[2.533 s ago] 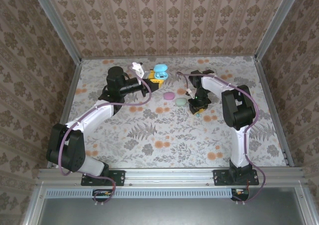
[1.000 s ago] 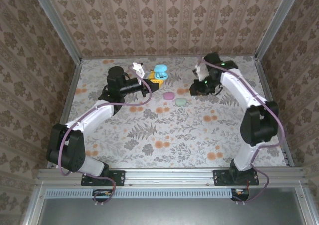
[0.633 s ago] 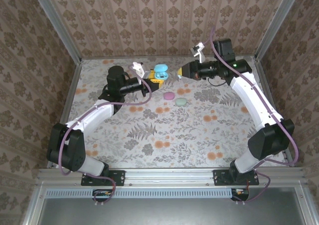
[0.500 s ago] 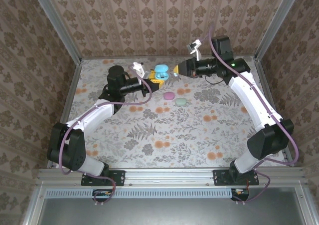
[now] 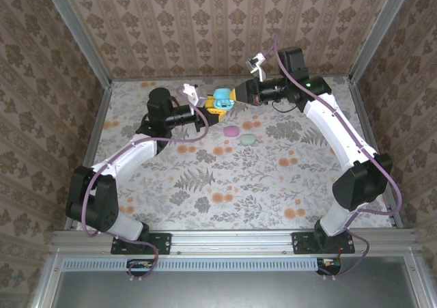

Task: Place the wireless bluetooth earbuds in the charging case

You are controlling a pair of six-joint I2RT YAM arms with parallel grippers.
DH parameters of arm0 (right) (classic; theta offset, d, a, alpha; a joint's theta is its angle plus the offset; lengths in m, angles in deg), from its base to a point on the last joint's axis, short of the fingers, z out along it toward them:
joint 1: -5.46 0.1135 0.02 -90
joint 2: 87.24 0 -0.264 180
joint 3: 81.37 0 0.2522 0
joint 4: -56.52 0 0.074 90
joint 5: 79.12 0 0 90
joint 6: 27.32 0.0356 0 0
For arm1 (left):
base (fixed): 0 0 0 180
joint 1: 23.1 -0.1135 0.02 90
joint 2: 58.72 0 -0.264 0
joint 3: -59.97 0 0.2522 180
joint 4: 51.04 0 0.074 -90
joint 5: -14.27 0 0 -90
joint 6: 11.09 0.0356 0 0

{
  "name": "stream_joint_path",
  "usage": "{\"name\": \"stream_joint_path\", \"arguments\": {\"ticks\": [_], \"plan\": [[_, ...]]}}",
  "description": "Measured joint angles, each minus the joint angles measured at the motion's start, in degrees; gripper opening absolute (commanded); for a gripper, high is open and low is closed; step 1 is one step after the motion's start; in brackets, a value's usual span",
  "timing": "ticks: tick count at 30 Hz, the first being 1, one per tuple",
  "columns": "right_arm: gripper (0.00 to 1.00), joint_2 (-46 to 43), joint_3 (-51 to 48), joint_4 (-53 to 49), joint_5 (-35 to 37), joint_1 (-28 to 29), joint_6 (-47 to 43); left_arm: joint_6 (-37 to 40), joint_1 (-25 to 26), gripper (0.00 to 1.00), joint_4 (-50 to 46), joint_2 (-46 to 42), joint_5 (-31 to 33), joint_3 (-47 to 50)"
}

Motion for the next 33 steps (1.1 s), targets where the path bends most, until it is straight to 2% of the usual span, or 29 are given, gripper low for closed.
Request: {"name": "stream_joint_path", "arguments": {"ticks": [33], "plan": [[0.23,2.1,0.1,-0.2,3.1,1.0,-1.4,-1.7,0.0,0.26,0.7,1.2,-0.6,-0.2]]}}
